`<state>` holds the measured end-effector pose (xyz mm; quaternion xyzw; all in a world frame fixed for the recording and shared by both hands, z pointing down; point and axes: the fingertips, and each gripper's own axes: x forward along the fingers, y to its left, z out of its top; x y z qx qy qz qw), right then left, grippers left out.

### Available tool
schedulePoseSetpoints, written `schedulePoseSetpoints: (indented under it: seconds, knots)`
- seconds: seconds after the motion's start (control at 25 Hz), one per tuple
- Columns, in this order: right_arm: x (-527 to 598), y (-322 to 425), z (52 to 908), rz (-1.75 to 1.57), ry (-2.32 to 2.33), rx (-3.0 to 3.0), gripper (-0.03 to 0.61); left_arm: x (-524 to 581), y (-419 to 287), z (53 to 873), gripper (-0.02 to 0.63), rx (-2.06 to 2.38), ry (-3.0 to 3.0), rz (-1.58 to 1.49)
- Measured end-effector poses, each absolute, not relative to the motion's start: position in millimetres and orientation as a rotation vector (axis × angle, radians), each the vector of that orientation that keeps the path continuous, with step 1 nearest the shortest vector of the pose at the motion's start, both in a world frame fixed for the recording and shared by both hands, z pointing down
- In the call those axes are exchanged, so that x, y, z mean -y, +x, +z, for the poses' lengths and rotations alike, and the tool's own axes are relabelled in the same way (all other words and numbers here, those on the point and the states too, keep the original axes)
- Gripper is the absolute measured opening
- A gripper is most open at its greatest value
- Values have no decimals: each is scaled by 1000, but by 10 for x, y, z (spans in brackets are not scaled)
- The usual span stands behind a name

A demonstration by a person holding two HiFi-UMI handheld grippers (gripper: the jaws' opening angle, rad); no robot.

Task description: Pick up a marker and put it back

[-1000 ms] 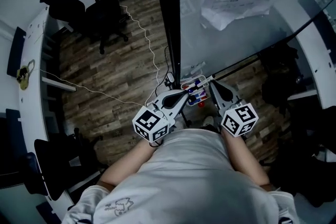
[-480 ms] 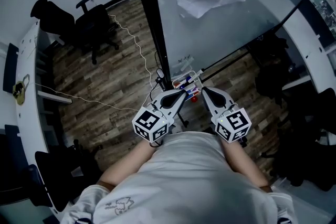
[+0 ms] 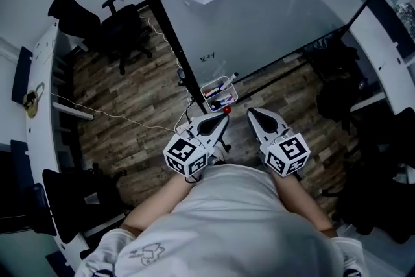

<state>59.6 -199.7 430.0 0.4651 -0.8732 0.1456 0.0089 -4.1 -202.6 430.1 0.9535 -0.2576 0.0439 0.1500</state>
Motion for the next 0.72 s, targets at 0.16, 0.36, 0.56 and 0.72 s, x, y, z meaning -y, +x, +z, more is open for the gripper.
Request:
schedulePoseSetpoints:
  seconds: [0.16, 0.36, 0.56, 0.72]
  knots:
    - [1705, 696, 4330, 459, 1413, 2756, 9, 1724, 135, 4337, 5, 744, 2744, 153]
    - [1261, 854, 4373, 466, 1386, 2782, 9, 1302, 328, 4385, 5, 771, 2738, 148]
    - [696, 982, 4524, 507, 1338, 2797, 9, 720, 504, 4552, 5, 814, 2724, 159]
    - [191, 1041, 4594, 560, 1298, 2804, 9, 145, 602, 4680, 5, 824, 2703, 198]
